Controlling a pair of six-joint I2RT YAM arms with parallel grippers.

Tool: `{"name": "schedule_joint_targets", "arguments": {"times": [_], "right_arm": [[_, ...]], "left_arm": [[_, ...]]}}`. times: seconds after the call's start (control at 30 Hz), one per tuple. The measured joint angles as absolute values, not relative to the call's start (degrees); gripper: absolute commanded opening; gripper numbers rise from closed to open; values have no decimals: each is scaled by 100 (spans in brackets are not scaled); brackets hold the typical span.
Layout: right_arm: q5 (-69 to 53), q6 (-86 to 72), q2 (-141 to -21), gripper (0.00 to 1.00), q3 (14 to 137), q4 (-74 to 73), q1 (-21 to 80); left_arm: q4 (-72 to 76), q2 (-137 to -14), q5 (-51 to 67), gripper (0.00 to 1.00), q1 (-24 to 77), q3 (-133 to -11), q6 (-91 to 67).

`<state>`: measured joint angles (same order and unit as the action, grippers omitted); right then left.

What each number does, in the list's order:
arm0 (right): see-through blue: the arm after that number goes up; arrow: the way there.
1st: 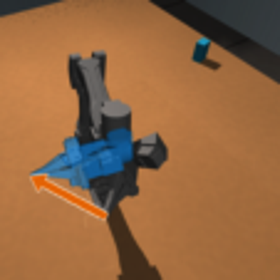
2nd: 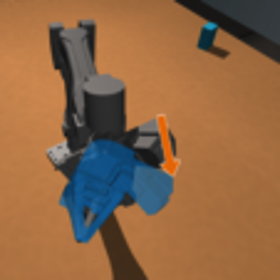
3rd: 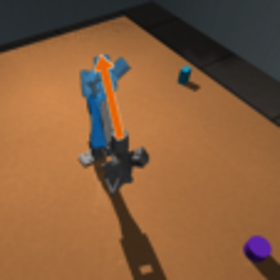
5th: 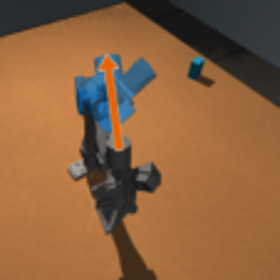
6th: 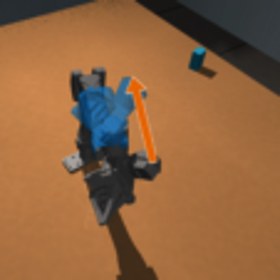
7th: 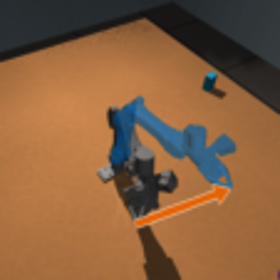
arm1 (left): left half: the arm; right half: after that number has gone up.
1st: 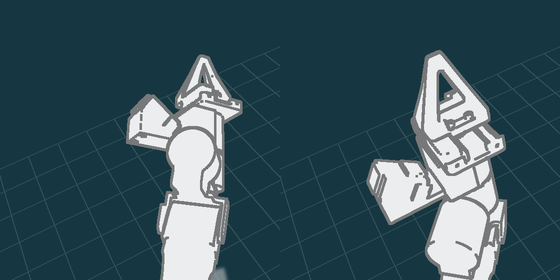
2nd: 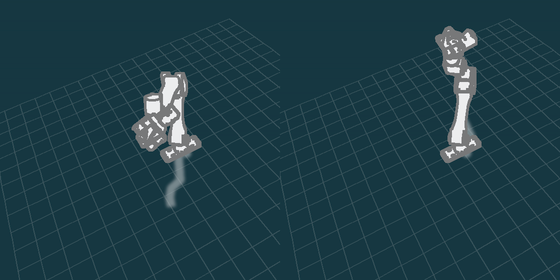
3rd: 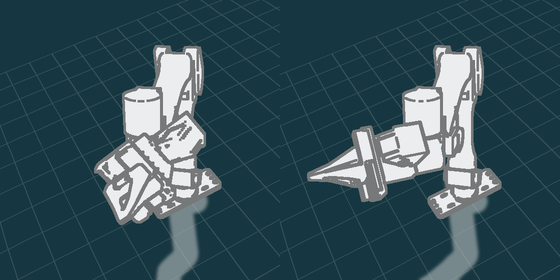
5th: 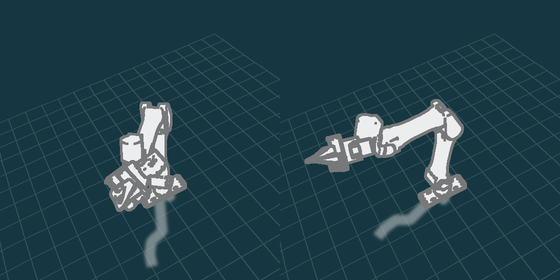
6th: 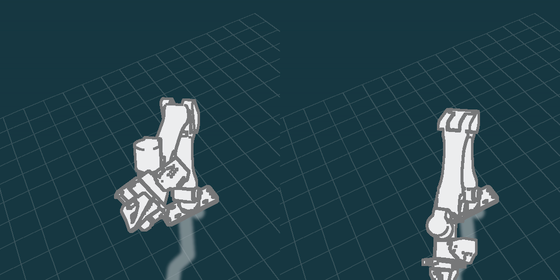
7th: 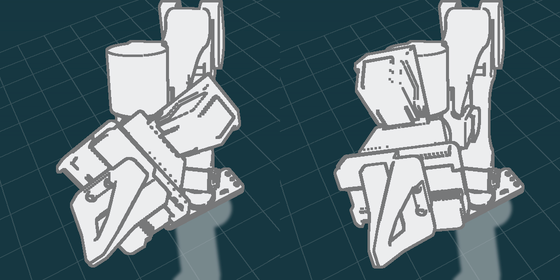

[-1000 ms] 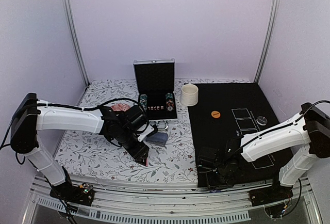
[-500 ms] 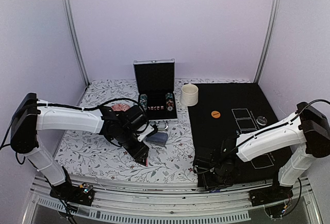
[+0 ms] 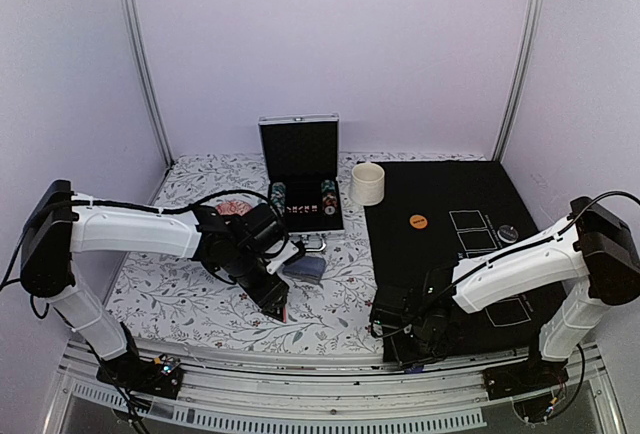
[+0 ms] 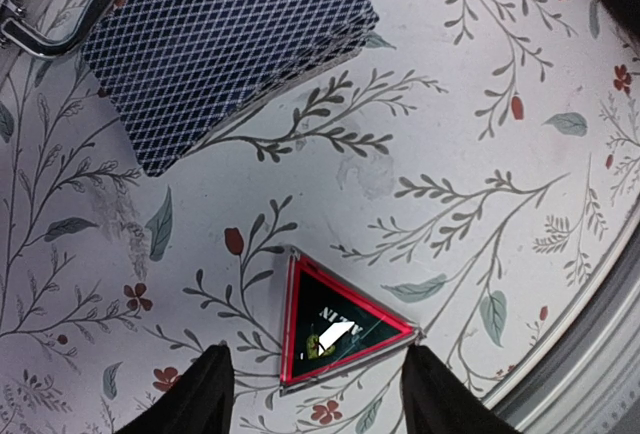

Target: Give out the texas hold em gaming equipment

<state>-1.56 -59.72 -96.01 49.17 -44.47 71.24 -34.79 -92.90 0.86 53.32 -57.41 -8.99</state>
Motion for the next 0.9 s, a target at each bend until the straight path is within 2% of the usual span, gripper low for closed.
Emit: {"name": "schedule_joint_targets", "arguments": {"times": [0.9], "right_arm": [[-263, -5358, -9194, 29, 5118, -4733, 7164]], "left_arm": [[-3503, -9290, 75, 60, 5286, -5752, -832]]}}
